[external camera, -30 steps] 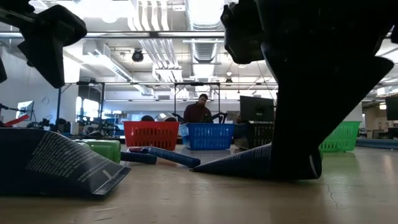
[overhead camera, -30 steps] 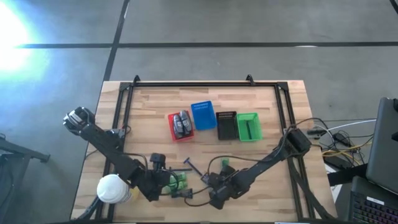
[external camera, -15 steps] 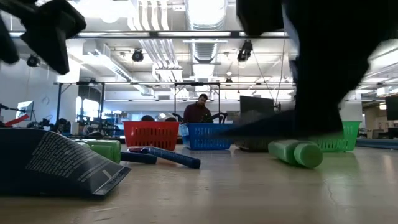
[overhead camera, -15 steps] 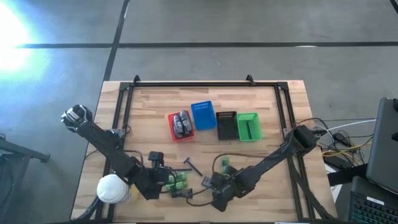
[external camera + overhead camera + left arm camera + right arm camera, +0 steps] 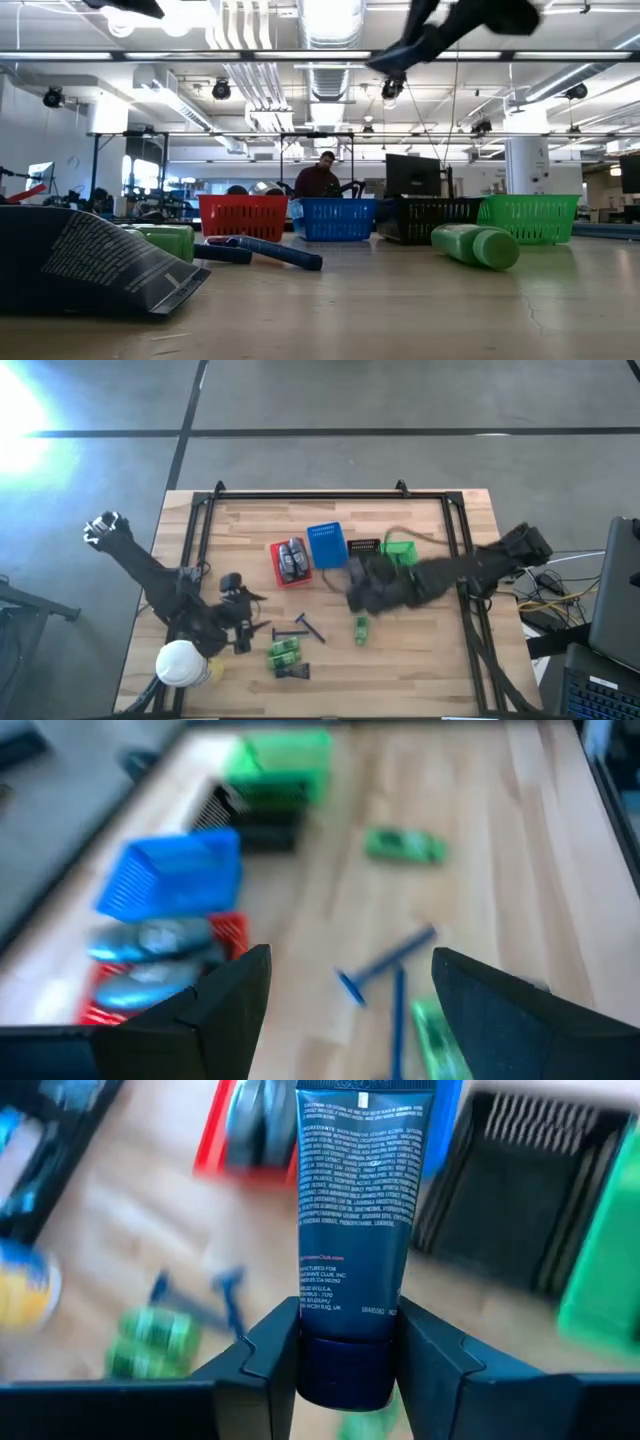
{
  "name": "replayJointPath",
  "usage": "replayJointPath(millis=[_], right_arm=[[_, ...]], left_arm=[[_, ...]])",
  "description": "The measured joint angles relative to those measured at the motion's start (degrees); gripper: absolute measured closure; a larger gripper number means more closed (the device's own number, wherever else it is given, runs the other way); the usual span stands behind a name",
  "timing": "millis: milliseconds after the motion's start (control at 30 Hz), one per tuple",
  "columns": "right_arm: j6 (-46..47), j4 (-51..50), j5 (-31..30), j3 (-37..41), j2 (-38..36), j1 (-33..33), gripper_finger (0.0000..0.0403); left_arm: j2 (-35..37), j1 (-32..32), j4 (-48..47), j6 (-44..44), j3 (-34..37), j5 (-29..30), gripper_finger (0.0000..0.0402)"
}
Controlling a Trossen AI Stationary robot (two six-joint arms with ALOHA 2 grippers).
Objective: Pick & Place Travel size toiletries
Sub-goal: Put the blue shaving cream into the black bin
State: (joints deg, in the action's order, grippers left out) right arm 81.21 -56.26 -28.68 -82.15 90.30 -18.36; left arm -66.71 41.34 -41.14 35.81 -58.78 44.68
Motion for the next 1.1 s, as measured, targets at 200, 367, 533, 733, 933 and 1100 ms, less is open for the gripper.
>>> replayJointPath(millis=[200, 367, 533, 733, 933, 1100], right_arm=[[-13.41, 11.53, 3.81, 0.09, 3.34, 13.12, 0.0277], [-20.28, 15.58, 10.33, 0.09, 7.38, 21.33, 0.028], [-25.03, 10.76, 13.71, 0.18, 9.16, 24.64, 0.0282], [-21.99, 9.62, 13.79, 4.55, 6.3, 24.24, 0.0278], [-13.5, 10.64, 14.58, 13.84, 3.26, 22.79, 0.0278], [-9.71, 17.76, 18.44, 20.16, 2.82, 23.08, 0.0261]], left_arm=[[6.62, -0.02, 0.23, -0.31, 0.0, 10.07, 0.012], [10.11, -0.02, 0.44, 0.95, 0.0, 11.05, 0.012], [10.85, -0.02, 0.4, 1.11, 0.0, 14.1, 0.012], [10.76, -0.24, -0.01, 0.27, 0.06, 17.85, 0.012], [10.72, -0.58, -0.01, 0.73, 0.34, 19.05, 0.012], [10.7, -0.76, -0.18, 2.41, 1.14, 19.39, 0.012]])
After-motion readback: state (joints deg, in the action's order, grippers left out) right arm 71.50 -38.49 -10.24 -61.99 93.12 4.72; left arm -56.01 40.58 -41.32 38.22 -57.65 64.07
